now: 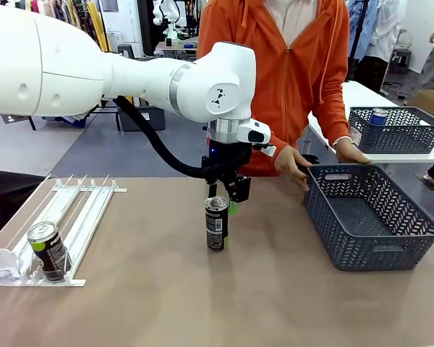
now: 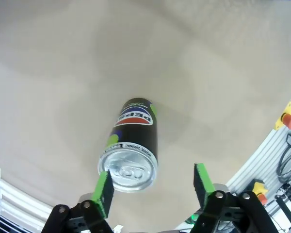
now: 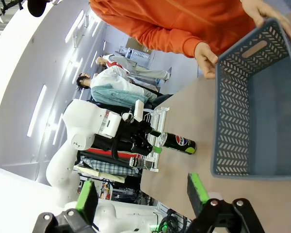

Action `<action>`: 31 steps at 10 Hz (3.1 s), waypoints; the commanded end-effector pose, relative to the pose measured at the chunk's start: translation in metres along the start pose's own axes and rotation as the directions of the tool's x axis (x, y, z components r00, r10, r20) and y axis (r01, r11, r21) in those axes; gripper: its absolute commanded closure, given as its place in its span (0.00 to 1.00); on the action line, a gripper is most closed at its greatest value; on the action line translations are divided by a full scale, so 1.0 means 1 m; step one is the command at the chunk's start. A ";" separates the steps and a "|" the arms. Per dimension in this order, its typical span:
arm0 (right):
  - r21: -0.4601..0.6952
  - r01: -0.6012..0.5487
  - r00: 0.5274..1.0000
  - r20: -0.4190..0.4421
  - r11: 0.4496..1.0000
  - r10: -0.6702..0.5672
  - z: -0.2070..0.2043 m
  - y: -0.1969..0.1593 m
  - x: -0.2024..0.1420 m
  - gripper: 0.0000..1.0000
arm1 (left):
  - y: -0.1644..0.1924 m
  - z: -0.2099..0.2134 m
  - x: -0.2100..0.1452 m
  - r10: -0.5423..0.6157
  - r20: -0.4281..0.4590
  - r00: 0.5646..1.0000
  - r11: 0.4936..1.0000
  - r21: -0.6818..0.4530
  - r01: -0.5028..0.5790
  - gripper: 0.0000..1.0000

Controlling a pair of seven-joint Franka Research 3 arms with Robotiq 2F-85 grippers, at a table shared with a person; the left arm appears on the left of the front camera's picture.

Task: Retrieve and store the cans from the dispenser.
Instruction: Pick up one can from the Automatic Can Dispenser and place it in the middle of the table.

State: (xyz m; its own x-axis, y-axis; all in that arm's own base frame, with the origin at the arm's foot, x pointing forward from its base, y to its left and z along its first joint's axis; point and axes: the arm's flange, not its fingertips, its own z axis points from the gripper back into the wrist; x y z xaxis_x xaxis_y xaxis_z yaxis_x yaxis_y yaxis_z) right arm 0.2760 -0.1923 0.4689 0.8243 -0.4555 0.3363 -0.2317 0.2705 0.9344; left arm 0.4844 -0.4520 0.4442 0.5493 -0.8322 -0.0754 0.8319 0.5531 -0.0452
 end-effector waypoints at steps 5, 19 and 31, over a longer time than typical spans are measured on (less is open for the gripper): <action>0.024 0.002 1.000 0.020 1.000 -0.002 -0.002 0.004 0.003 0.00 | 0.010 0.037 -0.022 0.049 0.109 0.993 0.998 0.020 -0.051 0.00; 0.024 0.002 1.000 0.020 1.000 -0.002 -0.002 0.004 0.003 0.00 | 0.210 0.012 -0.523 0.967 0.217 0.132 0.238 -0.956 -0.171 0.00; 0.024 0.002 1.000 0.020 1.000 -0.002 -0.002 0.004 0.003 0.00 | 0.191 0.080 -0.505 0.802 0.422 0.423 0.597 -0.591 -0.542 0.00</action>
State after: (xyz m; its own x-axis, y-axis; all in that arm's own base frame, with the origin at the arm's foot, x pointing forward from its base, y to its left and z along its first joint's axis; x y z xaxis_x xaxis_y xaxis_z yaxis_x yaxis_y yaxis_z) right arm 0.2760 -0.1924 0.4687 0.8243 -0.4558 0.3357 -0.2307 0.2711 0.9345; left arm 0.3921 0.0931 0.5373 0.9379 0.2359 0.2544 0.0484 0.6370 -0.7694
